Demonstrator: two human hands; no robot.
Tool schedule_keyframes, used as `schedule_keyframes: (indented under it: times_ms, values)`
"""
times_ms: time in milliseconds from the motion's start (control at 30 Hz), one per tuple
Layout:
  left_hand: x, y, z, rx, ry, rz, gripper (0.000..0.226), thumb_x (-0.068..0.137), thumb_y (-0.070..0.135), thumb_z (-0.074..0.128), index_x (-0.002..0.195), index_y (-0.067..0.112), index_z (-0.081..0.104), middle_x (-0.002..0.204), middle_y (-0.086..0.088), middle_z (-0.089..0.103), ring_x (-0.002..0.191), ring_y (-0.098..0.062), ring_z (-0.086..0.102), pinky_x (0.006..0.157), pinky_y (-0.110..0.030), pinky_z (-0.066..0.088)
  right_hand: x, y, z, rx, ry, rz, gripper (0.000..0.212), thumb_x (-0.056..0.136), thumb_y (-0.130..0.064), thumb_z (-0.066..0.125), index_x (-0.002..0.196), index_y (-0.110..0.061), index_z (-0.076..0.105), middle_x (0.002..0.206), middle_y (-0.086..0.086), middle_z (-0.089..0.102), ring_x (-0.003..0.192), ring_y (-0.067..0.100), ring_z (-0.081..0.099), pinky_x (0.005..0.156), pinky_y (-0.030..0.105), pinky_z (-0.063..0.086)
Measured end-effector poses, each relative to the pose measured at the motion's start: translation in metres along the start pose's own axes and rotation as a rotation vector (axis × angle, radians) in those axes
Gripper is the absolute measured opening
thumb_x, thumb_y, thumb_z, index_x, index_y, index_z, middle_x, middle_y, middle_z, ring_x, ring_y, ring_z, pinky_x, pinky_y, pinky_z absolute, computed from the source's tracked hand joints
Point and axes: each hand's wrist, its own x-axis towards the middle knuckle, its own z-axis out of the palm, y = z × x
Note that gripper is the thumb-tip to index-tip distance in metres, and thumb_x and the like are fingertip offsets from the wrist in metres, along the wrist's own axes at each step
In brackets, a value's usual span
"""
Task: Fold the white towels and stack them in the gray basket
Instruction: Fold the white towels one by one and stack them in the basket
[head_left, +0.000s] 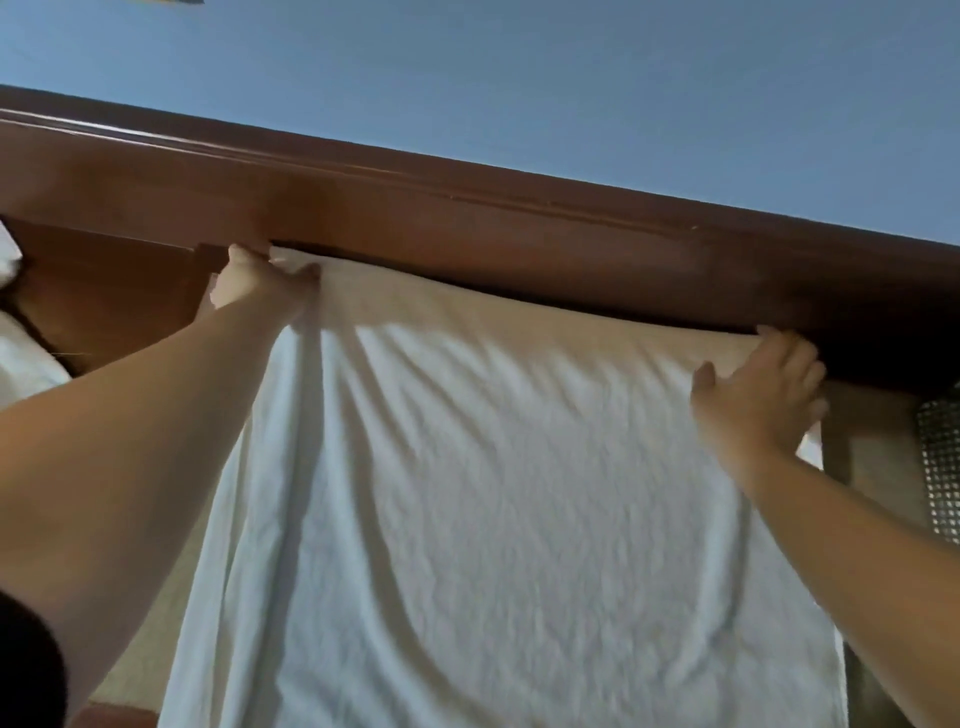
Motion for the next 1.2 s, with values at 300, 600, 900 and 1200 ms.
schedule_keyframes:
  times_ms: [300,600,900,1200]
  values:
    - [-0.055,-0.054,-0.021,-0.017,-0.162,-0.128,0.112,0.074,0.067,0.079,0.153,0.012,0.023,0.130,-0.007,0.056,0.118,-0.032,0.061,0.096,-0.044,0.052,-0.050,-0.051,0.080,-0.022,-0.208,-0.075,0.082,0.094,-0.075,0.024,0.164,-0.035,0.008,0.174,0.003,-0.004,0.160,0.026,-0.005,0.117,0.076,-0.001]
    - [-0.211,-0.165,0.001,0.331,-0.058,-0.137,0.050,0.087,0.072,0.057,0.118,0.034,0.059,0.129,-0.002,0.042,0.128,-0.032,0.037,0.099,-0.051,0.040,-0.042,-0.036,0.099,0.142,-0.153,-0.080,0.076,0.089,-0.071,0.041,0.155,-0.051,0.010,0.173,0.002,0.009,0.159,0.031,0.007,0.116,0.077,0.010]
    - [-0.216,-0.205,-0.006,0.029,0.149,-0.087,0.022,0.107,0.036,0.047,0.105,0.015,0.050,0.098,-0.013,0.058,0.091,-0.038,0.054,0.074,-0.042,0.038,-0.033,-0.029,0.114,0.235,-0.091,-0.067,0.077,0.085,-0.080,0.041,0.153,-0.056,0.016,0.164,-0.002,0.030,0.149,0.038,0.033,0.106,0.079,0.029]
    - [-0.240,-0.269,-0.031,0.092,-0.210,-0.098,0.031,0.093,0.056,0.065,0.105,0.029,0.056,0.095,0.011,0.064,0.085,-0.013,0.061,0.069,-0.033,0.047,-0.042,-0.038,0.092,0.144,-0.176,-0.095,0.077,0.083,-0.080,0.036,0.151,-0.053,0.010,0.168,0.009,0.021,0.152,0.043,0.024,0.107,0.083,0.018]
